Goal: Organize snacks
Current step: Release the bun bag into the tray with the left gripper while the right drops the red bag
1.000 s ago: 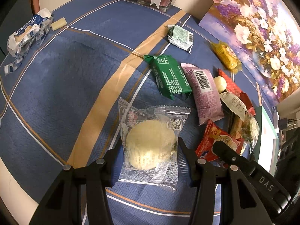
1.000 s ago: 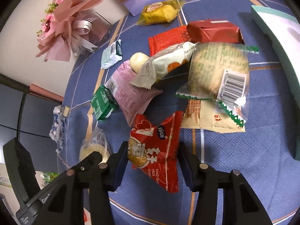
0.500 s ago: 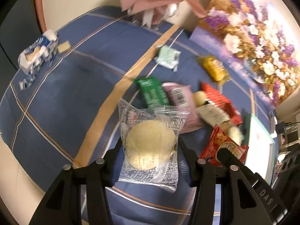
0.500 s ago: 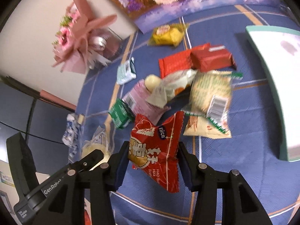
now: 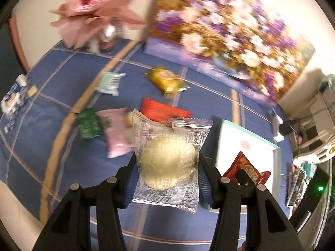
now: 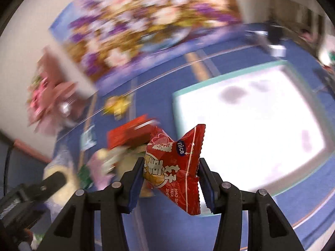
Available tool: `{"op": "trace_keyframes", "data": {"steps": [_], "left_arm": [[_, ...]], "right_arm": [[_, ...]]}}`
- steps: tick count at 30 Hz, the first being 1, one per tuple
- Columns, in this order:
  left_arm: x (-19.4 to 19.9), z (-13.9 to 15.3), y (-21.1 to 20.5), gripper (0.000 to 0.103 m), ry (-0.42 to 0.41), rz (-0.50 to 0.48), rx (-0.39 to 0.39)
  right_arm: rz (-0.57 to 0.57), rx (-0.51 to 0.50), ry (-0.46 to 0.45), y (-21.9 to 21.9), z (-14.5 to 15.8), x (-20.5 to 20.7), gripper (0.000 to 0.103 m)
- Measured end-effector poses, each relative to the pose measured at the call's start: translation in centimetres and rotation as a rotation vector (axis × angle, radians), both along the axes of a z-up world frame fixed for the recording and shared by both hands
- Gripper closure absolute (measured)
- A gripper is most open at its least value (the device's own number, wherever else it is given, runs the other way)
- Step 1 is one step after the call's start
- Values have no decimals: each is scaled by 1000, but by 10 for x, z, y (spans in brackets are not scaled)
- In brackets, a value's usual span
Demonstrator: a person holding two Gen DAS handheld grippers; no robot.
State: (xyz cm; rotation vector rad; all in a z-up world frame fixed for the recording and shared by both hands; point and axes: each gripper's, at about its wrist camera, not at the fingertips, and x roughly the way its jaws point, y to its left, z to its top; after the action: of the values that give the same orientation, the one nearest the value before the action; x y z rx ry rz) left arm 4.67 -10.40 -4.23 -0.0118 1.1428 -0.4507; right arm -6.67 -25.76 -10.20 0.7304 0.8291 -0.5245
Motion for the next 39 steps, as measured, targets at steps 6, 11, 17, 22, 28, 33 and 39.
{"op": "trace_keyframes", "data": {"steps": [6,11,17,22,28,33,39], "left_arm": [[-16,-13,-65,49,19,-90,5],[-20,-36,-111,49,37,-129,19],[-14,-63,-155,49,44,-177,19],[-4,-79,-187,49,47,-217,22],[3,-90,-210,49,26,-258,17],[5,-96,-215,24,14,-277,18],[-5,-77,-216,12,-46,-308,21]], "right_arm": [[-172,-25,63,-71,-1,-36,51],[-265,-29,88,-112,-6,-55,50],[-320,-68,123,-144,-17,-58,50],[-344,-94,135,-168,-23,-56,50],[-352,-124,163,-185,-32,-47,50],[-364,-120,165,-198,-38,-44,48],[-373,-122,169,-206,-37,-49,48]]}}
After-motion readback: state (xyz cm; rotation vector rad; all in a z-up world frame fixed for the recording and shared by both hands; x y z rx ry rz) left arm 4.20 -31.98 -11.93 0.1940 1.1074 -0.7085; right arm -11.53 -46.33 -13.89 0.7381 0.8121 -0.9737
